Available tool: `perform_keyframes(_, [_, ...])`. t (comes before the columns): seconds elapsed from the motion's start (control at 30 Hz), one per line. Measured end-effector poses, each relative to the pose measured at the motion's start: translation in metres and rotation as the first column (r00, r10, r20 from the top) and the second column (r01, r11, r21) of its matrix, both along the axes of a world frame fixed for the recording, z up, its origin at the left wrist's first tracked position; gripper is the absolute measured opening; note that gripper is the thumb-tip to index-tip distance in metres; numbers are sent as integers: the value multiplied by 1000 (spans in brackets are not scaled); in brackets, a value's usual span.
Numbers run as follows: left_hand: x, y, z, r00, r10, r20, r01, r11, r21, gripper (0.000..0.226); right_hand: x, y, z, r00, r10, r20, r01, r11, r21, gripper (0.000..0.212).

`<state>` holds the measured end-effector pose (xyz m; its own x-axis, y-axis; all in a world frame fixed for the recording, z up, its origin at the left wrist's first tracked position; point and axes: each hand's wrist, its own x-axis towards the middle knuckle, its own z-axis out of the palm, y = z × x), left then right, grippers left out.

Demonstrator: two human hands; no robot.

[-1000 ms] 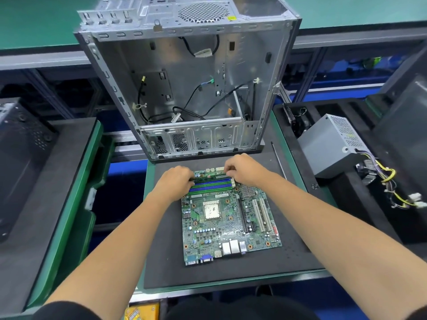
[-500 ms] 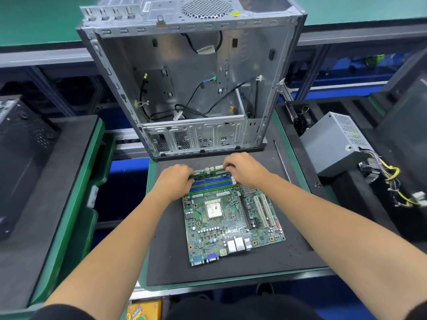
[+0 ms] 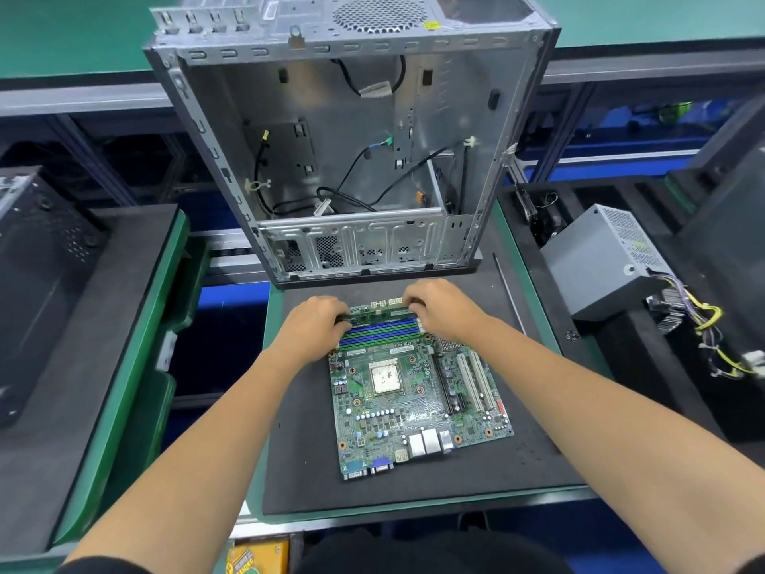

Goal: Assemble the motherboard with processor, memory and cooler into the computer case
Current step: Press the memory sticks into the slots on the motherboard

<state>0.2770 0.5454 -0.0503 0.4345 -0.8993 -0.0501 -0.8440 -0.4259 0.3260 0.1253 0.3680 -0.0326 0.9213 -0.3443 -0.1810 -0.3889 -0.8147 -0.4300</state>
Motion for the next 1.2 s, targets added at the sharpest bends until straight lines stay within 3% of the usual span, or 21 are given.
perform_keyframes(0.53, [2,1,-3,999,18,-36,-18,1000,15,16,-1,1,-4,998,-32,60,29,998,50,23])
perform_keyframes(0.7, [8,3,-2,990,28,-139,-24,999,30,19,3,-1,-2,999,28,-20,-28,999,25,23])
perform_keyframes(0.9, [25,22,0,870,230,-436,-239,970,35,13,5,-1,-2,998,52,-22,-52,999,1,21])
perform_keyframes(1.0, [22,25,0,750,295,-593,-332,942,49,7,9,3,-4,998,64,-30,-64,998,-8,18])
perform_keyframes(1.2, [17,22,-5,694,325,-642,-383,922,54,7,13,2,-7,998,53,-30,-54,998,-38,19])
